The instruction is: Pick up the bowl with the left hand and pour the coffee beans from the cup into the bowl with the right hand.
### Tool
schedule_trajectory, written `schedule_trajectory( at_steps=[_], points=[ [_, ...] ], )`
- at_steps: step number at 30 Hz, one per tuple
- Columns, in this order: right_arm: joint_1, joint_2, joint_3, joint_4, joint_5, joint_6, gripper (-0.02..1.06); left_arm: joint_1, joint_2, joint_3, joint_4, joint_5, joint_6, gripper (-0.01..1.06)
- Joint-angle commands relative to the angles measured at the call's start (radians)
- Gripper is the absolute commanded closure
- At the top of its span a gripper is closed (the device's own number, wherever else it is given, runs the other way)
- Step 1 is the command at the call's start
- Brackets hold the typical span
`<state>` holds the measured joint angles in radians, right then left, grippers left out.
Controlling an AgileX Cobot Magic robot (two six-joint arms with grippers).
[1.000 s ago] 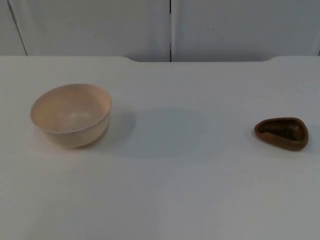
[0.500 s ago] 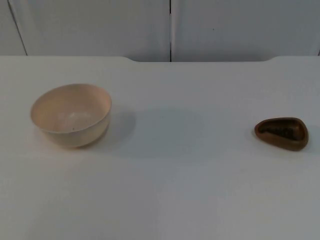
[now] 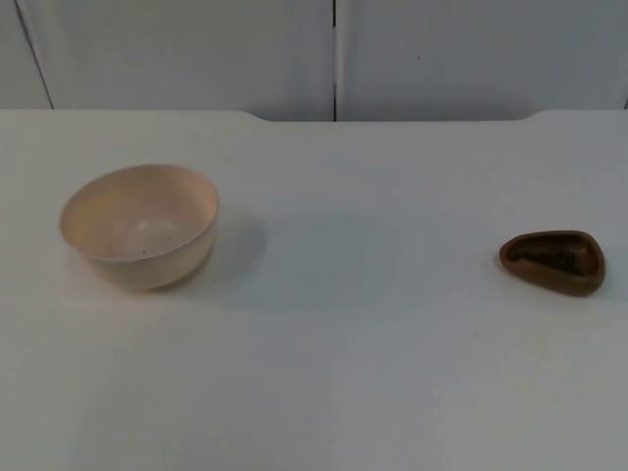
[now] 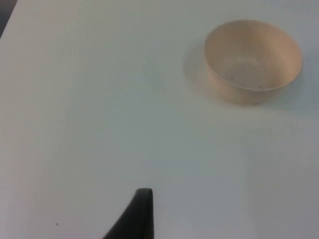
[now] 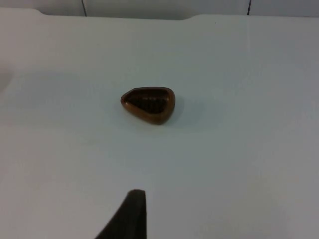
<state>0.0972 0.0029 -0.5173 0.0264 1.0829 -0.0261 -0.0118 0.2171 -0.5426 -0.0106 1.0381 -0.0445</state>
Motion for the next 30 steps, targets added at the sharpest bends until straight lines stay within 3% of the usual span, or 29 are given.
schedule_trajectory(
  at_steps=[1,5,21,30],
  points=[
    [-0.007,-0.003,0.001,0.005,-0.004,0.001,-0.01,0.003,0.026,-0.015,-0.018,-0.021,0.01,0.0],
    [-0.007,-0.003,0.001,0.003,-0.004,0.001,-0.01,0.003,0.064,-0.036,-0.063,-0.064,0.013,0.0],
    [-0.007,-0.003,0.001,0.003,-0.004,0.001,-0.01,0.003,0.24,-0.051,-0.176,-0.092,0.028,0.0],
    [-0.007,-0.003,0.001,0.003,-0.004,0.001,-0.01,0.003,0.389,-0.16,-0.185,-0.132,0.07,0.0]
  ],
)
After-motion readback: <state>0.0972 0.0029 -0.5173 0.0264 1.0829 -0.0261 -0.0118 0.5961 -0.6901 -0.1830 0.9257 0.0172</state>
